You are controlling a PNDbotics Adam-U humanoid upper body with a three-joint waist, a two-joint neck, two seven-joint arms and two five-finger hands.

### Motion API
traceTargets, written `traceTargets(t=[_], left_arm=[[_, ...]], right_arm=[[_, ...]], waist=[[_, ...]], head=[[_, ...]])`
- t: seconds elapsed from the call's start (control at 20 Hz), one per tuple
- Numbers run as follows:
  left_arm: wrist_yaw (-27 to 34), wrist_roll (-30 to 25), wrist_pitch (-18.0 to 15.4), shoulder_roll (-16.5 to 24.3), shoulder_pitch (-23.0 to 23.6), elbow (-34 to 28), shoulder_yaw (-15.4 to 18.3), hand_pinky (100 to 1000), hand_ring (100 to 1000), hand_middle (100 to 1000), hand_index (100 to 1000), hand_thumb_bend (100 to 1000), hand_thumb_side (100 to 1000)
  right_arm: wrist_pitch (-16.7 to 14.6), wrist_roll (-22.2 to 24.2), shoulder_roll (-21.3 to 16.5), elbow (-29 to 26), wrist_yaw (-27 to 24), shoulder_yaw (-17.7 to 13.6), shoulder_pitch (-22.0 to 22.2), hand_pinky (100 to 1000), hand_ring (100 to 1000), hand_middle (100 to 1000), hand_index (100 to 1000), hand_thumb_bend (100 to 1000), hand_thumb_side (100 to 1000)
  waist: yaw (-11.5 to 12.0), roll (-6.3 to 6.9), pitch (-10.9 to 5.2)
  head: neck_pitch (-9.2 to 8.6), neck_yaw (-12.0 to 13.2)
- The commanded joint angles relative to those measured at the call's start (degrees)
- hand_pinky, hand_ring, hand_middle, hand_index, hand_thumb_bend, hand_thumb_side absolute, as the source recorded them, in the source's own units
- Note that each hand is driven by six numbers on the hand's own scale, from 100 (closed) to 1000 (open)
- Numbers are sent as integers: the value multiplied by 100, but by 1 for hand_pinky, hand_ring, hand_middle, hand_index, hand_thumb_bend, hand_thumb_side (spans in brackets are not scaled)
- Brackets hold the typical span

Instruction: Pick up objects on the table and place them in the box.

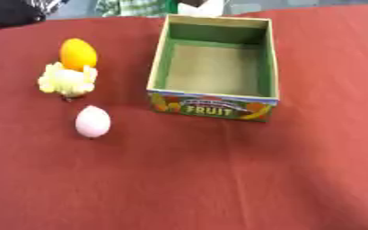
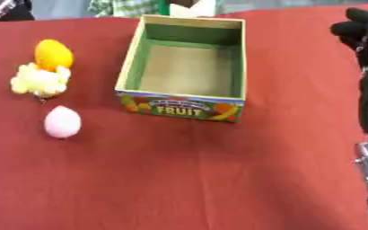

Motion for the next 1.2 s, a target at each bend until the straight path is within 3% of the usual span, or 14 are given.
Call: traceTargets(t=[0.05, 0.45, 0.55, 0.65, 0.75, 0.9, 1.2], left_arm=[[-274, -256, -254, -25, -269, 368, -114, 660, 752, 809, 955, 620, 1000], [-924, -907, -900, -534, -731, 1426, -302, 691, 789, 866, 1000, 668, 1000], [-1047, -1774, -1129, -630, -875, 1586, -186, 705, 809, 888, 1000, 673, 994], [-1015, -3077, -1231, -659, -988, 1295, 54, 705, 809, 888, 1000, 673, 994], [-714, -4126, -1127, -612, -943, 938, 201, 720, 837, 916, 1000, 686, 959], [-102, -5237, -985, -442, -810, 385, 277, 728, 843, 924, 1000, 714, 884], [833, -5543, -921, -133, -522, -186, 161, 735, 843, 926, 1000, 741, 857]], right_arm=[[-1, 34, -157, -123, 8, -10, -33, 880, 786, 657, 825, 100, 1000], [33, 78, -126, -123, 2, 11, -23, 879, 785, 657, 824, 100, 1000], [40, 79, -116, -123, 3, 6, -11, 880, 785, 656, 824, 100, 1000], [49, 72, -109, -123, 9, -2, 4, 880, 785, 656, 824, 100, 1000], [61, 72, -108, -123, 18, -4, 10, 880, 785, 656, 824, 100, 1000], [75, 77, -109, -123, 34, -3, 13, 880, 785, 656, 824, 100, 1000], [87, 83, -115, -123, 59, -1, 3, 880, 785, 655, 824, 100, 1000]], waist=[[11, -22, -140], [19, -76, -193], [20, -88, -205], [32, -93, -210], [47, -87, -208], [60, -75, -202], [59, -71, -182]], head=[[-11, -30], [-24, -140], [-18, -167], [-18, -192], [-37, -232], [-52, -275], [-53, -328]])
